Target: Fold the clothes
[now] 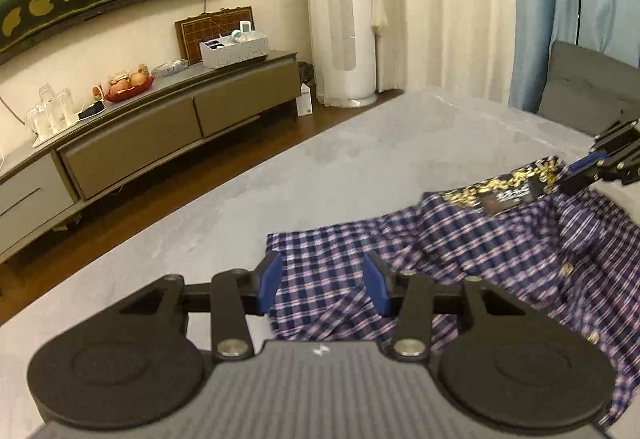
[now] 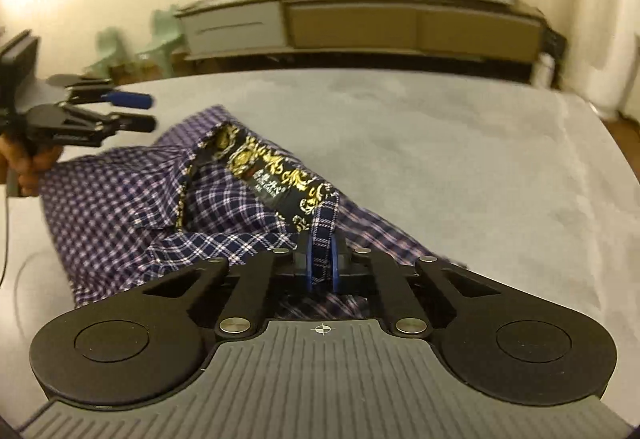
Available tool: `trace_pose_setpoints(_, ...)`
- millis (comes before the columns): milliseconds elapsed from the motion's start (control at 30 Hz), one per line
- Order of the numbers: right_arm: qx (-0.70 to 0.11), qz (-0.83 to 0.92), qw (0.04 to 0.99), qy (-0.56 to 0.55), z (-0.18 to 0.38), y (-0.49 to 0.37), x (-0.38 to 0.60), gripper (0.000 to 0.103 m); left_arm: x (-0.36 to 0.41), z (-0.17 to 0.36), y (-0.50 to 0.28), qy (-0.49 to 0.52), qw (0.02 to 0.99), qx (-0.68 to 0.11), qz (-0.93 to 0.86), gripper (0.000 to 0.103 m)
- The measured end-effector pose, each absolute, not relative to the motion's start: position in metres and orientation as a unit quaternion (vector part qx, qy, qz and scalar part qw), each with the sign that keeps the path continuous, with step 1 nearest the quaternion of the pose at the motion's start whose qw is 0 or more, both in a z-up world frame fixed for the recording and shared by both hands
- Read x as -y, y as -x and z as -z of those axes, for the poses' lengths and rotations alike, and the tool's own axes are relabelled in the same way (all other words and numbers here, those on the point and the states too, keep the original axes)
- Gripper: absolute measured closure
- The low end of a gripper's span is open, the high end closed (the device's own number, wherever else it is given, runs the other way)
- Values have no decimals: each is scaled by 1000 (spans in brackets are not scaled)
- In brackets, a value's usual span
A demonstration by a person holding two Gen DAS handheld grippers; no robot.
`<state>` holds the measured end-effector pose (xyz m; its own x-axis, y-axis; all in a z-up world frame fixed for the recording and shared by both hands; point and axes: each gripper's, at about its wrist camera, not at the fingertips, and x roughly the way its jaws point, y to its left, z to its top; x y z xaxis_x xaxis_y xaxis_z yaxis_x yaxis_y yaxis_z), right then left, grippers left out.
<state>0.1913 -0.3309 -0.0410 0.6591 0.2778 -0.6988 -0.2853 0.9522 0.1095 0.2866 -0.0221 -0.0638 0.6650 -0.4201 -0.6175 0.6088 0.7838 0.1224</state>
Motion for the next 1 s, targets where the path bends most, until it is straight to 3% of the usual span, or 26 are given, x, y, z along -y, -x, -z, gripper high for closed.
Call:
trace_pose_setpoints(133, -389, -119, 914, -19, 62, -206, 340, 95, 36, 91, -313, -197, 889, -326, 255, 56)
trace_pose_setpoints(200, -383, -116, 916, -43, 75, -215, 343, 90, 38, 100, -320, -202, 896, -326, 225, 49)
trace_pose_setpoints(267, -378, -115, 917, -63, 70, -216, 353, 87, 39, 101, -324, -202, 904, -324, 193, 50)
trace_pose_setpoints(300, -375, -115, 917, -73, 68, -216, 358, 71, 41, 100, -325, -214, 905, -321, 178, 56)
trace_pose_setpoints(367, -364, -101, 922, -86, 59, -208, 371, 59, 44, 91, -319, -230, 909, -304, 167, 58)
trace_pose_setpoints(500, -339, -112, 933, -46, 42, -165, 383, 59, 48, 58, -279, -185, 916, -227, 273, 56)
trace_pose_setpoints(667, -369, -170, 911, 77, 61, -142, 345, 65, 86, 99, -276, -290, 872, -274, 285, 59)
trace_pose_setpoints(733, -379, -168, 902, 119, 73, -139, 342, 64, 80, 105, -290, -269, 883, -290, 254, 50)
trace_pose_setpoints(867, -391, -131, 903, 125, 67, -134, 361, 64, 87, 103, -296, -280, 886, -293, 223, 45)
trace_pose_setpoints(1000, -391, -103, 906, 127, 59, -125, 364, 64, 98, 90, -287, -312, 895, -275, 162, 51)
